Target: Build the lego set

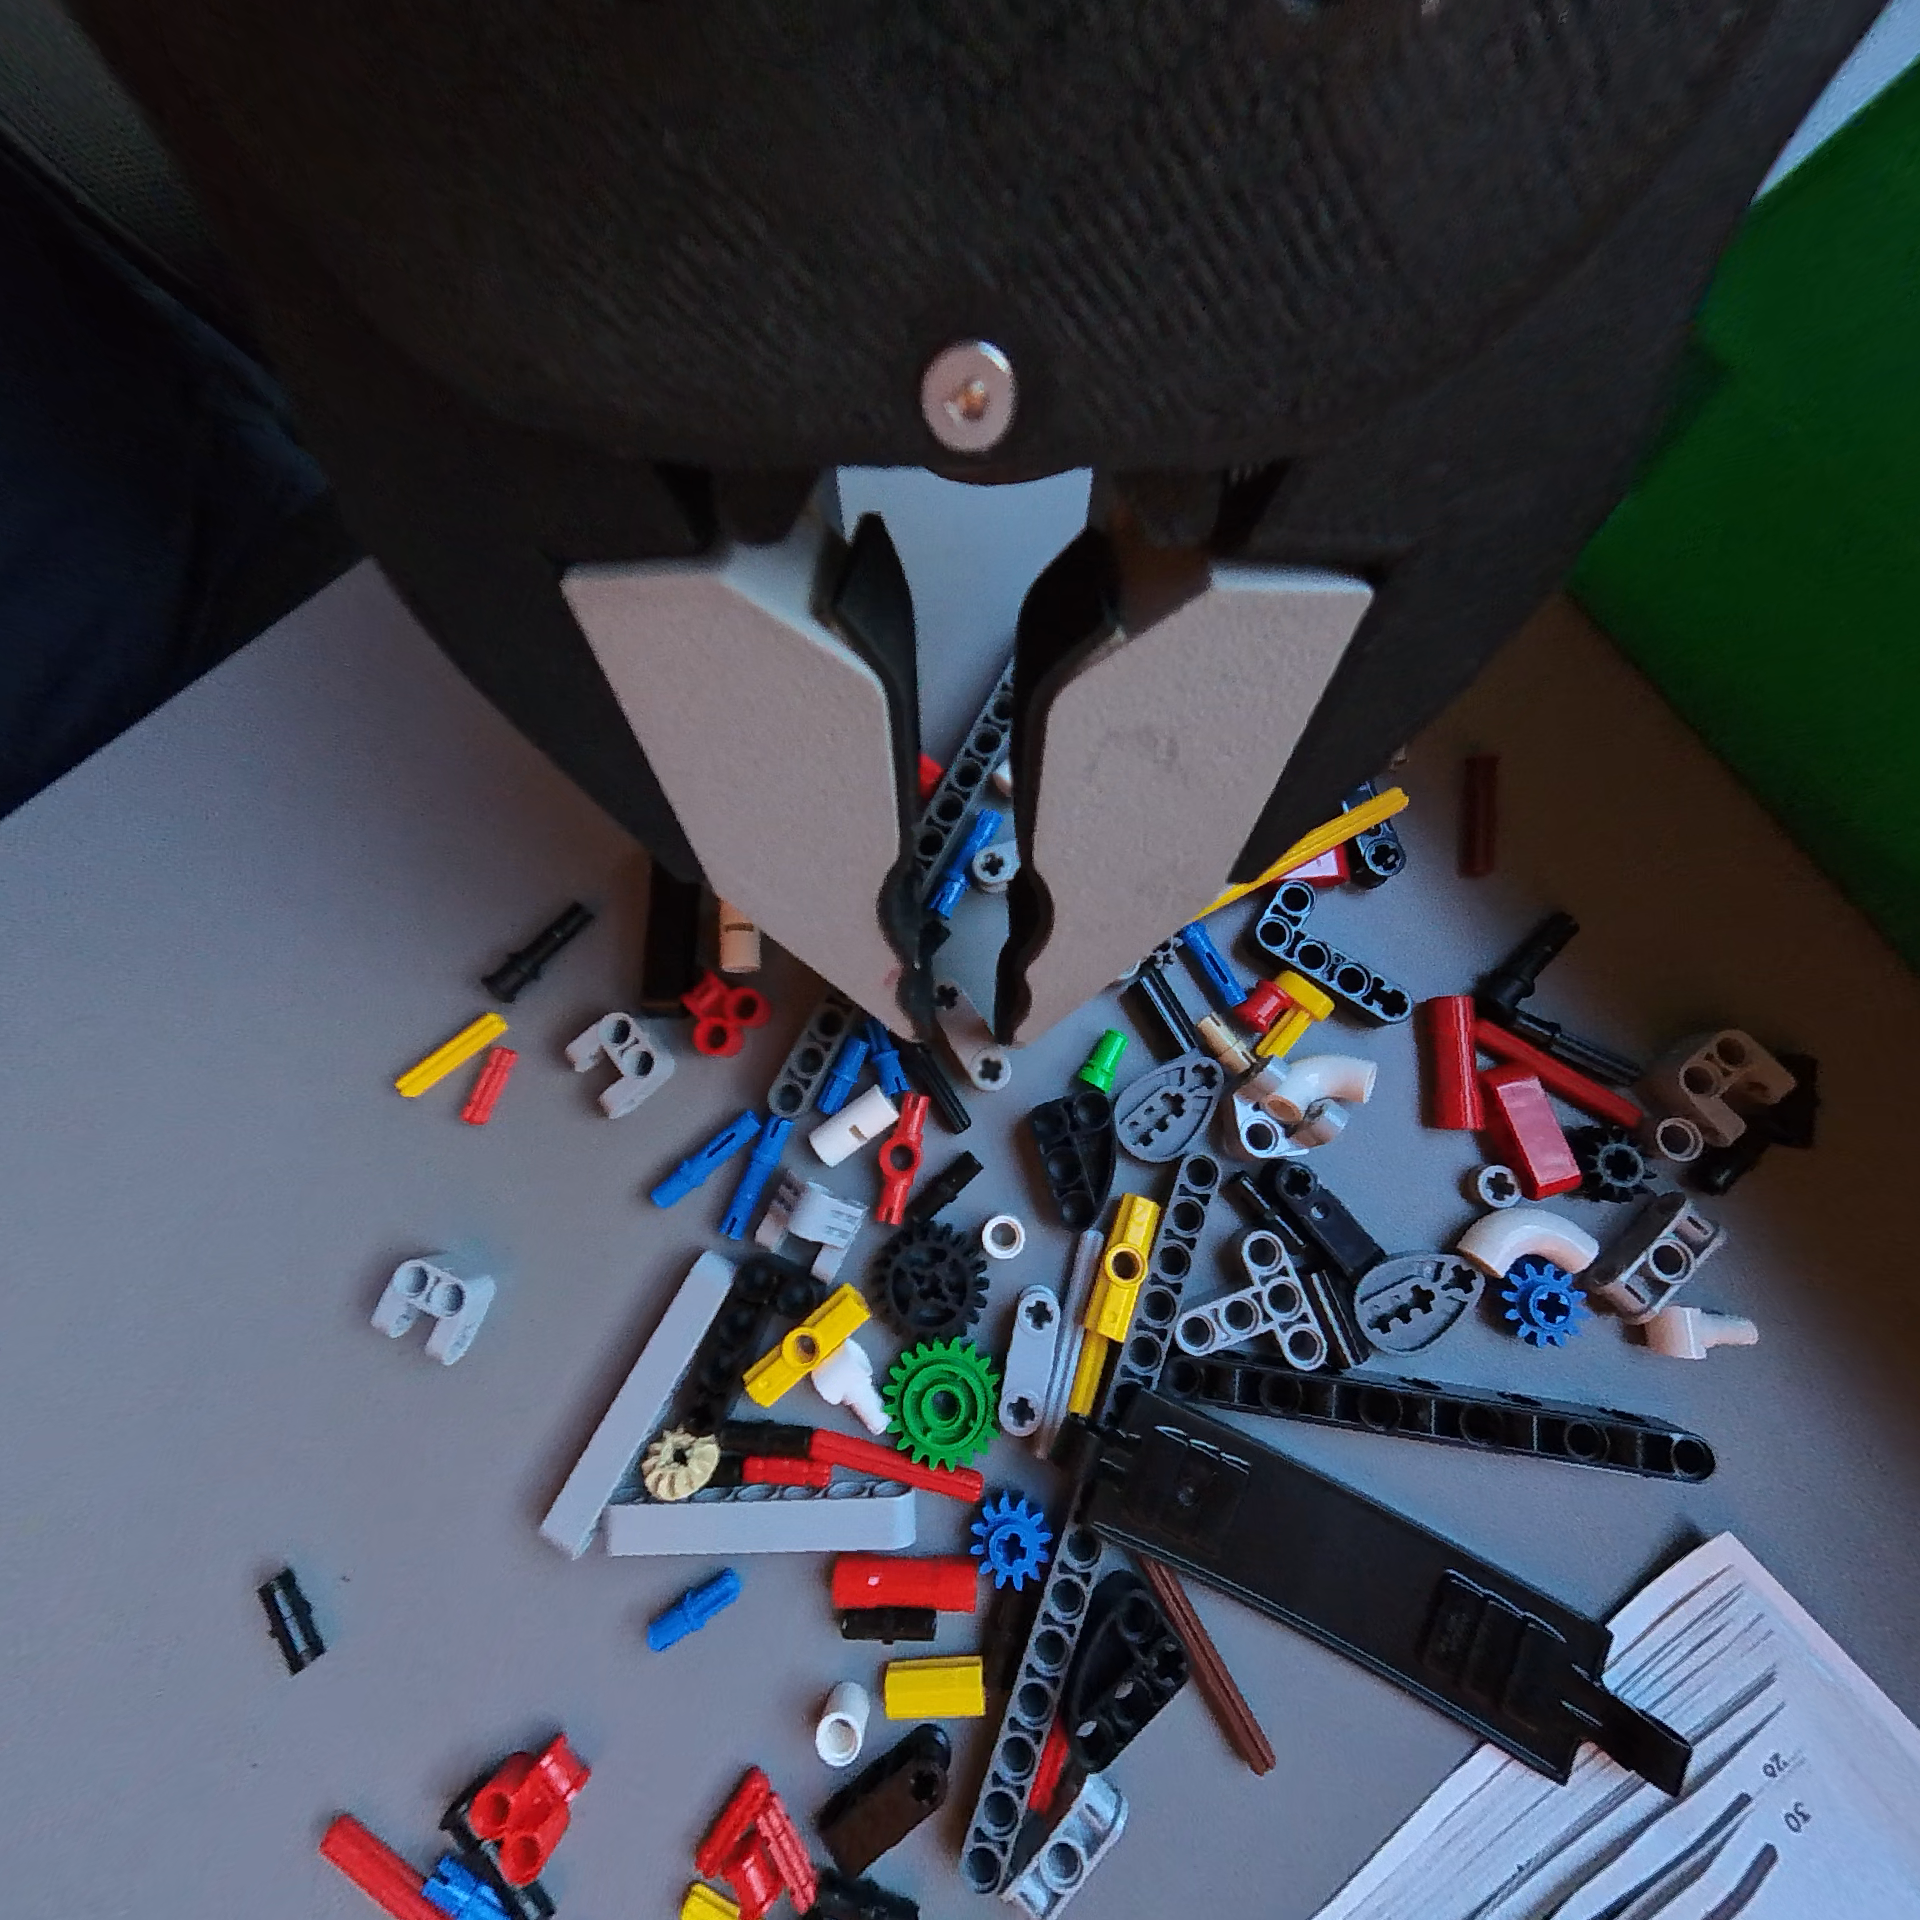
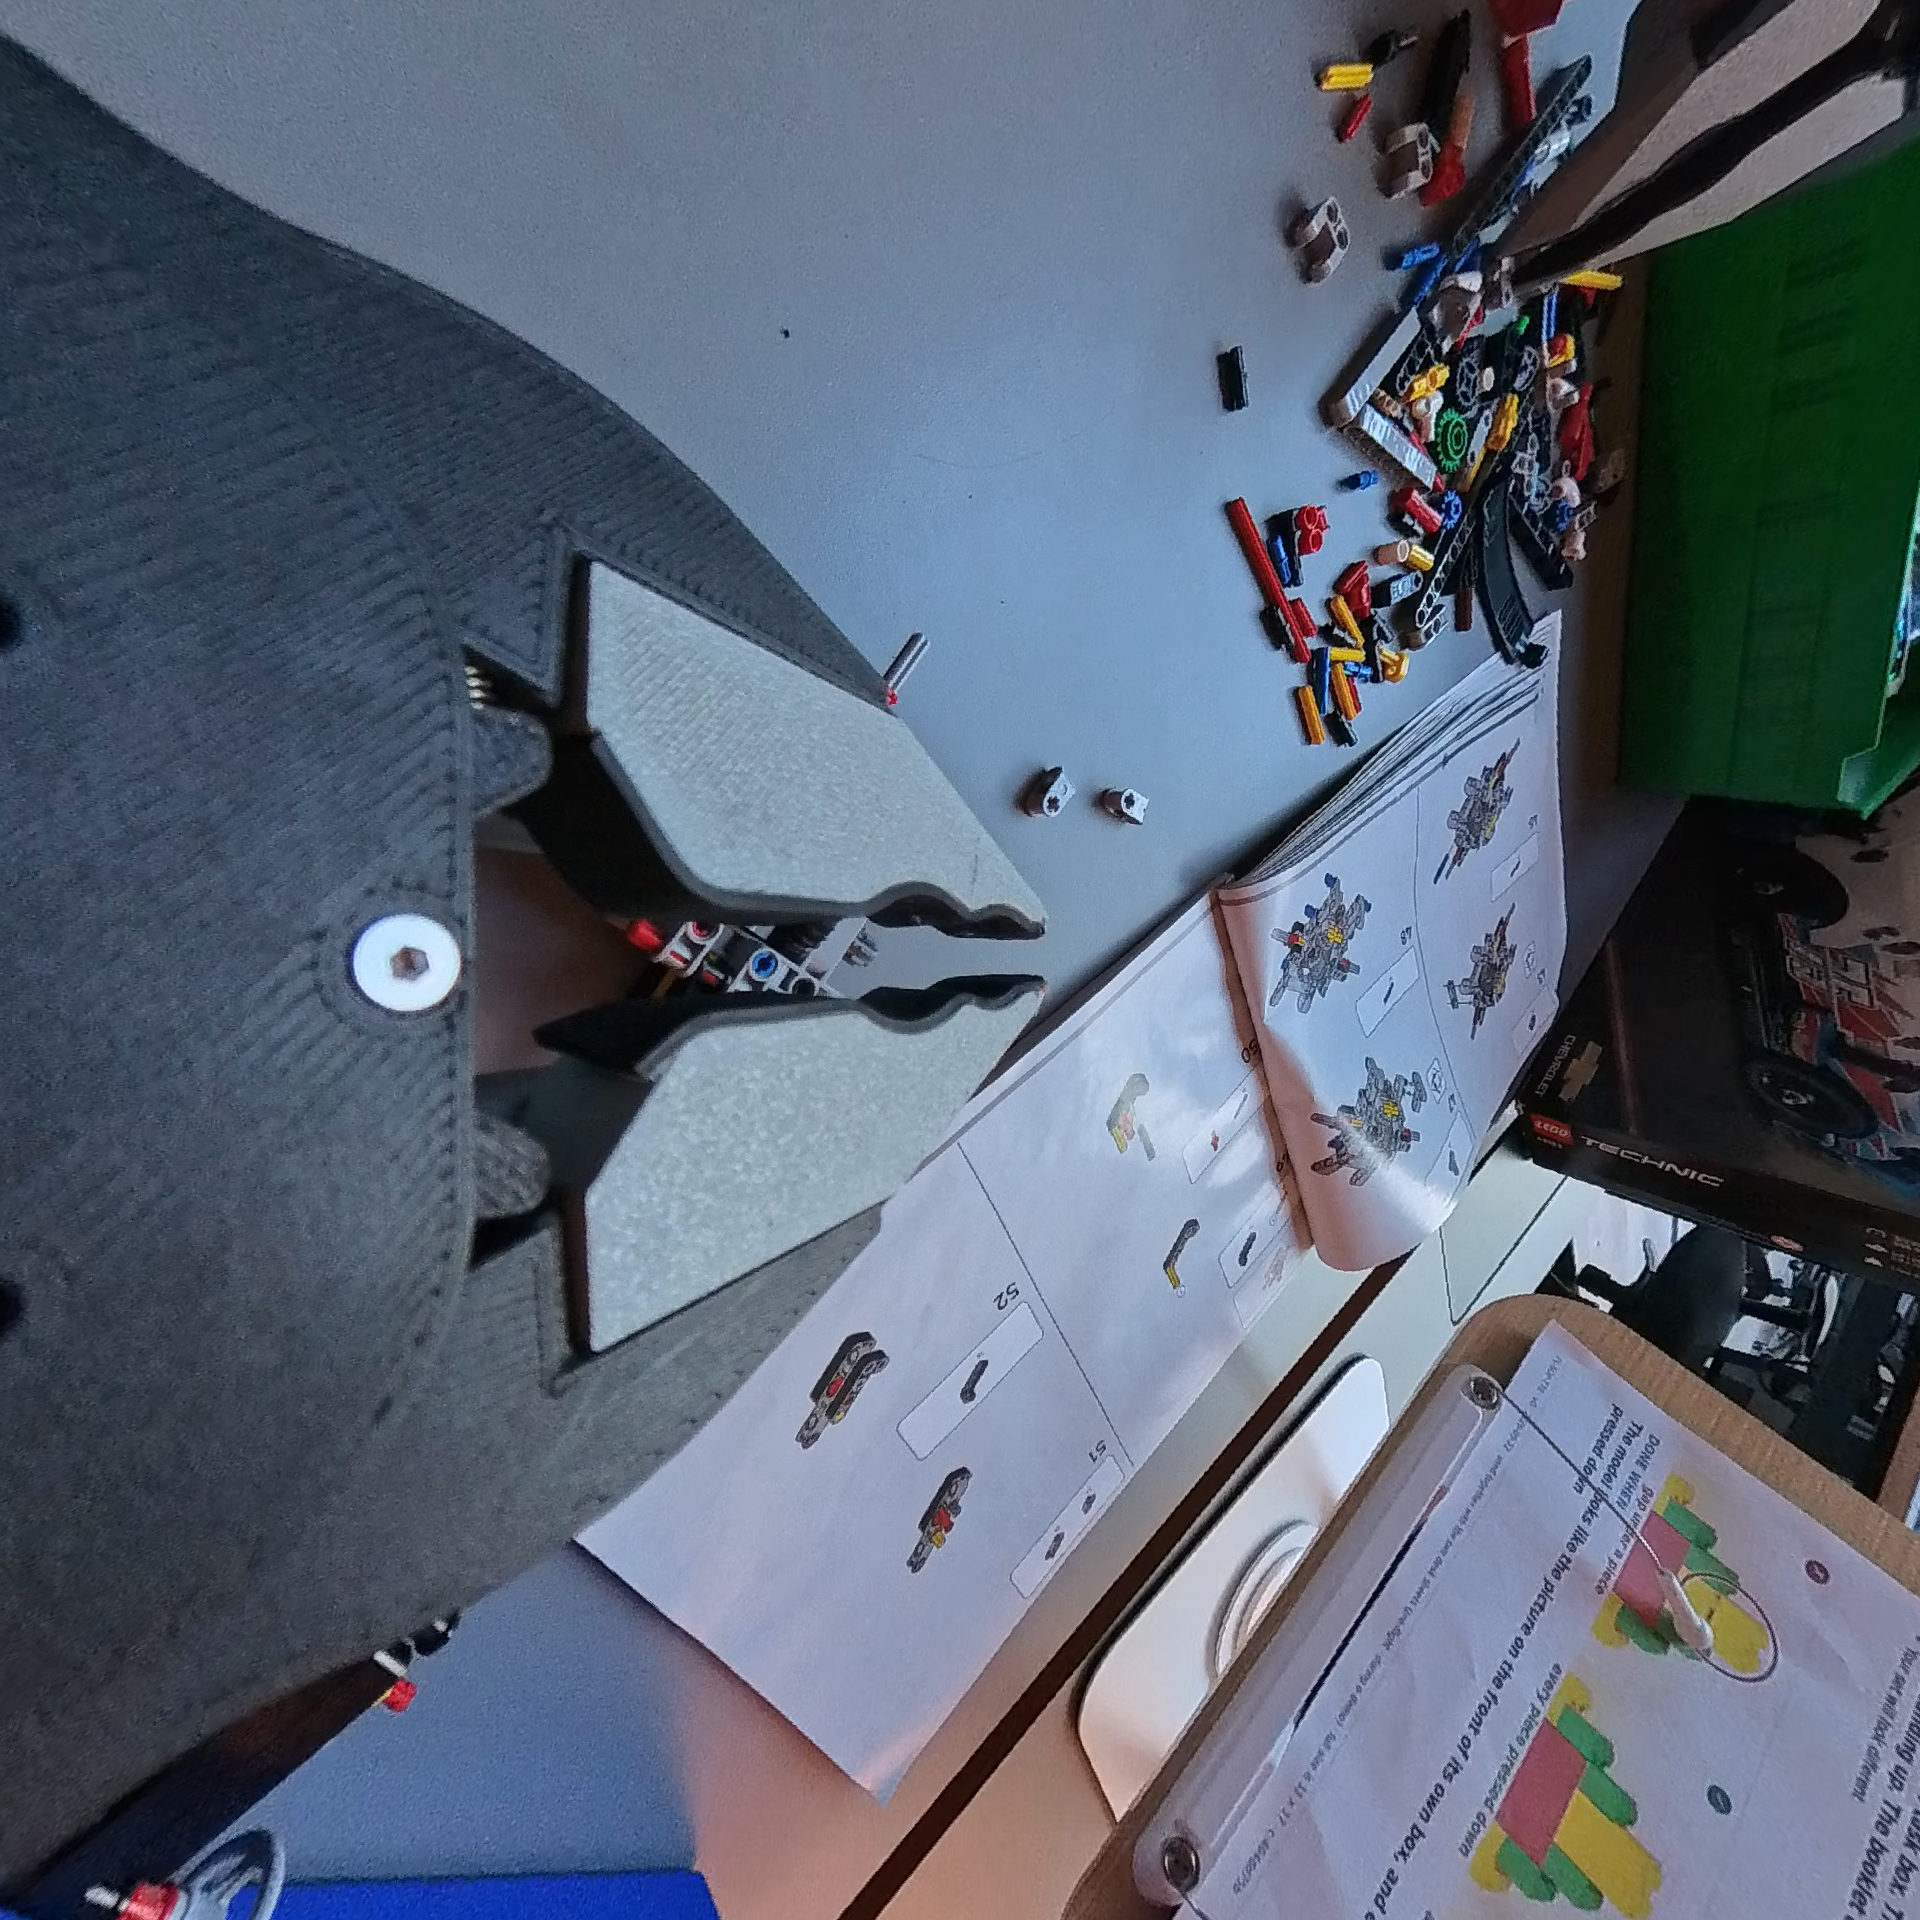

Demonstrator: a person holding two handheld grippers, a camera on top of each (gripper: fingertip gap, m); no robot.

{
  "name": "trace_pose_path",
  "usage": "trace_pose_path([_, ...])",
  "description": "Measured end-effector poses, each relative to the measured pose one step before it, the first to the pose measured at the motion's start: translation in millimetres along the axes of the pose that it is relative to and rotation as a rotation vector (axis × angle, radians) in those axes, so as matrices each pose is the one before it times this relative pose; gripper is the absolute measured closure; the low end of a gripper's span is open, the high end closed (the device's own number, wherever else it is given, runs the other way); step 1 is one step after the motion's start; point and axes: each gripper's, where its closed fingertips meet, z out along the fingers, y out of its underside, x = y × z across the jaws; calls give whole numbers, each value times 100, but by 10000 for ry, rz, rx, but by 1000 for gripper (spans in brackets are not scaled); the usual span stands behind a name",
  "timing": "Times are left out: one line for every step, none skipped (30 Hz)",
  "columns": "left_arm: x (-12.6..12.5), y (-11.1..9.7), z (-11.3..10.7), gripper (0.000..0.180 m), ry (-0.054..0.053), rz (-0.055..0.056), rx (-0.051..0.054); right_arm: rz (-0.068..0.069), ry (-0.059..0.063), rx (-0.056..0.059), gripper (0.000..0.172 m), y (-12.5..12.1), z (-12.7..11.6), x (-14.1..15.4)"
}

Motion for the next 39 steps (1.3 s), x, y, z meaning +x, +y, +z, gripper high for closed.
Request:
trace_pose_path([-14, 212, 118, 170, 7, -14, -136, -4, -1, 4, 168, -17, -2, -7])
trace_pose_path([-159, 254, 131, 171, -104, 28, -159, -4, 5, 5, 168, -5, -7, 1])
trace_pose_path([-93, -121, -30, 170, -87, 51, 99, 2, 3, 0, 168, -6, -13, 5])
trace_pose_path([35, 80, 22, 170, 31, -14, -62, 5, 3, 5, 168, -2, -5, 11])
trace_pose_path([-3, -40, -13, 171, 6, -21, 31, 4, 1, 10, 168, -15, -14, 11])
trace_pose_path([24, 28, 10, 172, 12, 18, -10, 7, -3, 1, 168, 1, 1, 1])
trace_pose_path([38, 61, 8, 174, 13, 48, -22, 4, -2, -5, 168, 9, -3, 4])
trace_pose_path([3, 6, -21, 174, -11, 36, 0, -3, -1, -1, 168, 7, 12, -1])
trace_pose_path([-10, -11, -46, 174, -34, 25, 4, -5, -3, -1, 168, 1, -2, -10])
trace_pose_path([-44, -67, -95, 174, -52, 30, 34, -6, -4, -2, 168, -3, 7, -12])
trace_pose_path([-38, -107, -131, 174, -44, 26, 51, -6, -5, -3, 168, -6, 15, -24])
trace_pose_path([-13, -123, -168, 175, -25, 15, 53, -4, -8, -6, 168, 4, 4, -19])
trace_pose_path([-10, -133, -163, 175, -16, 13, 61, -2, -7, -3, 168, -1, 6, -18])
trace_pose_path([-9, -134, -153, 175, -23, 9, 56, -2, -3, 6, 168, -8, 4, -4])
trace_pose_path([10, -125, -160, 175, -15, 6, 34, 3, -3, 1, 168, 4, -8, 4])
trace_pose_path([77, -158, -176, 175, -7, 9, 42, 4, 2, -1, 168, -6, -4, 12])
trace_pose_path([224, -264, -180, 175, 17, 40, 75, -1, 2, 6, 168, 0, -15, 4])
trace_pose_path([388, -385, -198, 175, 39, 100, 106, -2, 0, 5, 168, -18, -1, -6])
trace_pose_path([539, -525, -163, 175, 53, 164, 136, -3, -3, 1, 168, -1, 1, -2])
trace_pose_path([681, -602, -103, 175, 79, 197, 129, -7, -5, -4, 168, 5, 17, -24])
trace_pose_path([816, -716, -1, 175, 114, 212, 128, -10, -5, -12, 168, 11, 21, -22])
trace_pose_path([954, -803, 116, 175, 160, 250, 118, -10, -7, -16, 168, 13, 28, -26])
trace_pose_path([1014, -839, 248, 175, 164, 279, 91, -9, -5, -10, 168, 9, 22, -23])
trace_pose_path([1002, -872, 343, 174, 142, 295, 63, -10, 0, -4, 168, 7, 7, -25])
trace_pose_path([1043, -918, 451, 175, 164, 298, 62, -7, 4, -3, 169, 3, -3, 1])
trace_pose_path([1153, -907, 567, 174, 236, 303, 43, -4, 1, 0, 169, -1, -1, -5])
trace_pose_path([1142, -879, 667, 174, 258, 290, 21, 3, 4, 0, 169, 5, -8, 13])
trace_pose_path([1054, -830, 743, 175, 238, 271, 2, 3, -1, 6, 169, -10, -18, -1])
trace_pose_path([959, -757, 792, 175, 217, 256, -28, 0, -3, 9, 169, -28, -10, 0])
trace_pose_path([867, -683, 820, 175, 211, 231, -42, -4, -4, 8, 169, -18, -8, -11])
trace_pose_path([772, -525, 848, 175, 207, 208, -105, -11, -4, 4, 169, -18, -2, -16])
trace_pose_path([639, -359, 829, 174, 171, 180, -153, -18, -6, 1, 169, -20, 2, -33])
trace_pose_path([456, -215, 746, 174, 117, 151, -188, -23, -8, -1, 169, -20, 1, -43])
trace_pose_path([265, -101, 589, 173, 46, 128, -200, -23, -9, -3, 169, -5, 3, -37])
trace_pose_path([99, -6, 367, 173, -4, 99, -193, -20, -11, -3, 169, -15, 0, -40])
trace_pose_path([-49, 35, 139, 173, -47, 49, -131, -16, -6, 4, 169, -31, -8, -33])
trace_pose_path([-122, -23, -83, 172, -50, -8, -7, -13, -5, 11, 169, -42, -14, -11])
trace_pose_path([-139, 1, -256, 172, -12, -61, 59, -14, 2, 12, 169, -36, -32, -1])
trace_pose_path([-199, 91, -390, 172, -18, -105, 55, -17, 6, 18, 169, -54, -31, 8])
